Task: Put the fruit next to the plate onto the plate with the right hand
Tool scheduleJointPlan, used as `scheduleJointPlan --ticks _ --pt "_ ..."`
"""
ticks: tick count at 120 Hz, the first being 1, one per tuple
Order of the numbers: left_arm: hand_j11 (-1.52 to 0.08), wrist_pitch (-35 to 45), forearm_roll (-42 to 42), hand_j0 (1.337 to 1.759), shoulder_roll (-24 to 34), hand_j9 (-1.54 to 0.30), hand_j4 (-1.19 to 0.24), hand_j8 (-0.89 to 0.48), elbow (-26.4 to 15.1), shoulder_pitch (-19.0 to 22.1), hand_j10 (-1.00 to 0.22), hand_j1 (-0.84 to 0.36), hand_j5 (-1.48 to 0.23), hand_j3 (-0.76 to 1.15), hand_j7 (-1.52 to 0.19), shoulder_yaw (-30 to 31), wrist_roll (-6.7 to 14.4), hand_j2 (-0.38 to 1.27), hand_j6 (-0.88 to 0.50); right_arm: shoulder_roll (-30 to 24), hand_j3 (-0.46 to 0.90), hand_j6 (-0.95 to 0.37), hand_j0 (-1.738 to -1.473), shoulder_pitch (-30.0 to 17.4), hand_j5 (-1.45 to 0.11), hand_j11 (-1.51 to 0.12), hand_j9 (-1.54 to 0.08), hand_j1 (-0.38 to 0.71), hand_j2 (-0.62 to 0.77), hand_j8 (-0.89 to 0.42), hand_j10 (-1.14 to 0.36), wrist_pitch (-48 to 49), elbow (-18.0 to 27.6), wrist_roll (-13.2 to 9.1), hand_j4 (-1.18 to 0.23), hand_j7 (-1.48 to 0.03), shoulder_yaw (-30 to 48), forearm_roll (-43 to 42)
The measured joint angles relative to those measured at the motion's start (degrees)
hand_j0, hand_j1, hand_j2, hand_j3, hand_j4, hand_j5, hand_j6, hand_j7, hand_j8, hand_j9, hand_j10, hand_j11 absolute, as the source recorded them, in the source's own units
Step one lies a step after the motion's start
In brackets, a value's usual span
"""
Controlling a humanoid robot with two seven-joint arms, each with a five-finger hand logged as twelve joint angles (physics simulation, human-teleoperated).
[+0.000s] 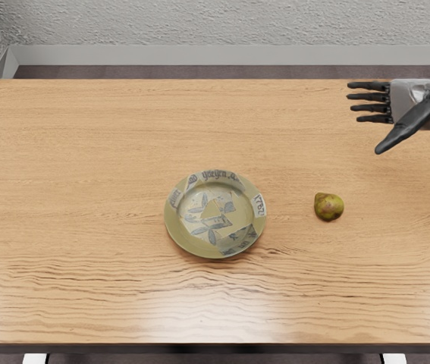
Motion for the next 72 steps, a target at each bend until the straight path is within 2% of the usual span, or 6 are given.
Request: scheduleJointPlan --ticks 25,33,41,48,61,72 --pt "0.00 0.0 0.0 1.658 0.0 0.00 0.00 0.00 0.0 0.0 0.00 0.35 0.00 0.00 0.00 0.0 0.0 0.00 0.00 0.5 0.00 0.00 -1.658 0.4 0.00 0.00 0.00 -0.35 0.00 0.00 0.00 0.0 1.4 -2.5 0.00 0.00 1.8 -0.5" --pt "0.00 0.0 0.0 1.658 0.0 0.00 0.00 0.00 0.0 0.0 0.00 0.35 0.00 0.00 0.00 0.0 0.0 0.00 0.00 -2.3 0.00 0.00 -1.658 1.1 0.00 0.00 0.00 -0.35 0.00 0.00 0.00 0.0 7.8 -4.9 0.00 0.00 2.1 -1.2" --pt "0.00 0.0 0.0 1.658 0.0 0.00 0.00 0.00 0.0 0.0 0.00 0.35 0.00 0.00 0.00 0.0 0.0 0.00 0.00 -6.5 0.00 0.00 -1.658 1.7 0.00 0.00 0.00 -0.35 0.00 0.00 0.00 -3.9 17.3 -10.4 0.00 0.00 2.1 -1.9" --pt "0.00 0.0 0.0 1.658 0.0 0.00 0.00 0.00 0.0 0.0 0.00 0.35 0.00 0.00 0.00 0.0 0.0 0.00 0.00 -8.3 0.00 0.00 -1.658 2.1 0.00 0.00 0.00 -0.35 0.00 0.00 0.00 -12.3 24.2 -13.3 0.00 0.00 2.2 -3.6" --pt "0.00 0.0 0.0 1.658 0.0 0.00 0.00 0.00 0.0 0.0 0.00 0.35 0.00 0.00 0.00 0.0 0.0 0.00 0.00 -8.9 0.00 0.00 -1.658 2.3 0.00 0.00 0.00 -0.35 0.00 0.00 0.00 -29.7 32.5 -15.8 0.00 0.00 1.9 -9.3" --pt "0.00 0.0 0.0 1.658 0.0 0.00 0.00 0.00 0.0 0.0 0.00 0.35 0.00 0.00 0.00 0.0 0.0 0.00 0.00 -7.9 0.00 0.00 -1.658 1.6 0.00 0.00 0.00 -0.35 0.00 0.00 0.00 -42.5 36.4 -16.6 0.00 0.00 0.8 -15.1"
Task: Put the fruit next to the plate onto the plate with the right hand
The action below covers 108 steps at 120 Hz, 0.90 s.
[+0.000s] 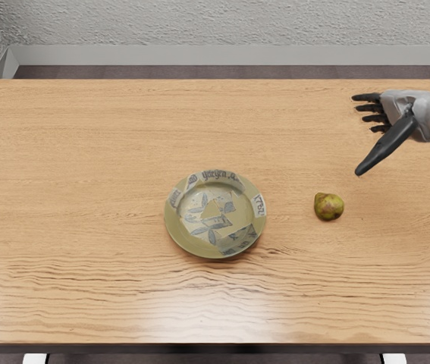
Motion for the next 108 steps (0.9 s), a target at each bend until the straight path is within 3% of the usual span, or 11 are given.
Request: scheduleJointPlan --ticks 25,37,66,108 --pt "0.00 0.0 0.0 1.658 0.0 0.00 0.00 0.00 0.0 0.0 0.00 0.35 0.00 0.00 0.00 0.0 0.0 0.00 0.00 5.2 0.00 0.00 -1.658 -0.8 0.00 0.00 0.00 -0.35 0.00 0.00 0.00 -19.6 3.9 -0.5 0.00 0.00 -8.4 -9.9" --pt "0.00 0.0 0.0 1.658 0.0 0.00 0.00 0.00 0.0 0.0 0.00 0.35 0.00 0.00 0.00 0.0 0.0 0.00 0.00 7.8 0.00 0.00 -1.658 -0.8 0.00 0.00 0.00 -0.35 0.00 0.00 0.00 -24.5 5.0 -0.5 0.00 0.00 -12.1 -11.7" --pt "0.00 0.0 0.0 1.658 0.0 0.00 0.00 0.00 0.0 0.0 0.00 0.35 0.00 0.00 0.00 0.0 0.0 0.00 0.00 11.6 0.00 -0.02 -1.658 -1.0 -0.02 -0.02 -0.02 -0.33 0.00 -0.01 -0.01 -27.3 5.5 -0.6 -0.01 -0.02 -17.7 -13.1" --pt "0.00 0.0 0.0 1.658 0.0 0.00 0.00 0.00 0.0 0.0 0.00 0.35 0.00 0.00 0.00 0.0 0.0 0.00 0.00 15.1 0.00 -0.07 -1.658 -5.3 -0.08 -0.08 -0.08 -0.27 -0.01 -0.07 -0.06 -27.6 5.5 -0.6 -0.06 -0.08 -19.6 -23.3"
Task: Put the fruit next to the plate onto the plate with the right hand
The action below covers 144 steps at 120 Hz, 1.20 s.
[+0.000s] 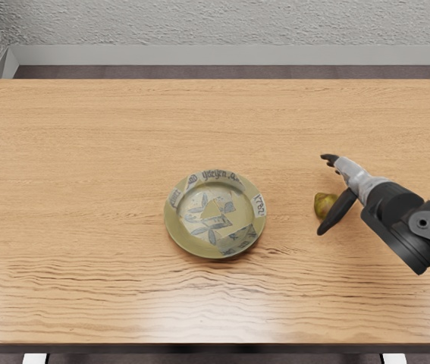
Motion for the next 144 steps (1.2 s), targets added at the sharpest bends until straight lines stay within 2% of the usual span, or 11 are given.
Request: scheduleJointPlan --ticks 40,85,130,144 --pt "0.00 0.0 0.0 1.658 0.0 0.00 0.00 0.00 0.0 0.0 0.00 0.35 0.00 0.00 0.00 0.0 0.0 0.00 0.00 -0.3 0.00 -0.17 -1.658 -2.0 -0.21 -0.21 -0.21 -0.16 -0.03 -0.17 -0.16 0.0 -0.1 0.0 -0.16 -0.21 0.4 -4.6" --pt "0.00 0.0 0.0 1.658 0.0 0.00 0.00 0.00 0.0 0.0 0.00 0.35 0.00 0.00 0.00 0.0 0.0 0.00 0.00 0.1 0.00 -0.31 -1.658 -2.5 -0.40 -0.40 -0.40 0.02 -0.06 -0.31 -0.31 0.0 -0.1 0.0 -0.31 -0.40 0.6 -5.4" --pt "0.00 0.0 0.0 1.658 0.0 0.00 0.00 0.00 0.0 0.0 0.00 0.35 0.00 0.00 0.00 0.0 0.0 0.00 0.00 0.5 0.00 -0.41 -1.658 -3.1 -0.53 -0.52 -0.53 0.13 -0.08 -0.41 -0.41 0.0 -0.1 0.0 -0.41 -0.52 0.7 -6.5" --pt "0.00 0.0 0.0 1.658 0.0 0.00 0.00 0.00 0.0 0.0 0.00 0.35 0.00 0.00 0.00 0.0 0.0 0.00 0.00 0.5 0.00 -0.45 -1.658 -3.2 -0.58 -0.58 -0.58 0.17 -0.03 -0.40 -0.45 0.0 -0.1 0.0 -0.45 -0.58 0.9 -6.6"
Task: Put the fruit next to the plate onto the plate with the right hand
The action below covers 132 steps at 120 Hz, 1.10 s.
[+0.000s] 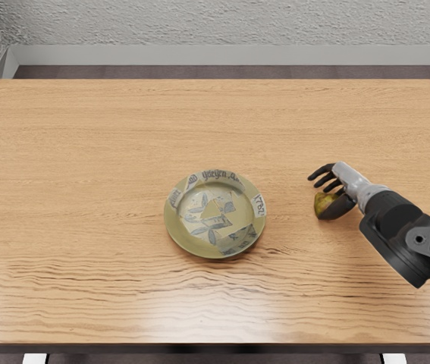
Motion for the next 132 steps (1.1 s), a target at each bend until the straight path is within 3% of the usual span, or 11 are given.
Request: scheduleJointPlan --ticks 35,132 --pt "0.00 0.0 0.0 1.658 0.0 0.00 0.00 0.00 0.0 0.0 0.00 0.35 0.00 0.00 0.00 0.0 0.0 0.00 0.00 0.0 0.00 -0.50 -1.658 0.2 -0.66 -0.65 -0.65 0.20 0.02 -0.35 -0.49 0.0 0.0 0.0 -0.49 -0.65 0.1 0.0" --pt "0.00 0.0 0.0 1.658 0.0 0.00 0.00 0.00 0.0 0.0 0.00 0.35 0.00 0.00 0.00 0.0 0.0 0.00 0.00 0.0 0.00 -0.51 -1.658 1.1 -0.68 -0.67 -0.67 0.21 0.05 -0.38 -0.49 0.0 0.1 0.0 -0.51 -0.67 4.7 0.0"
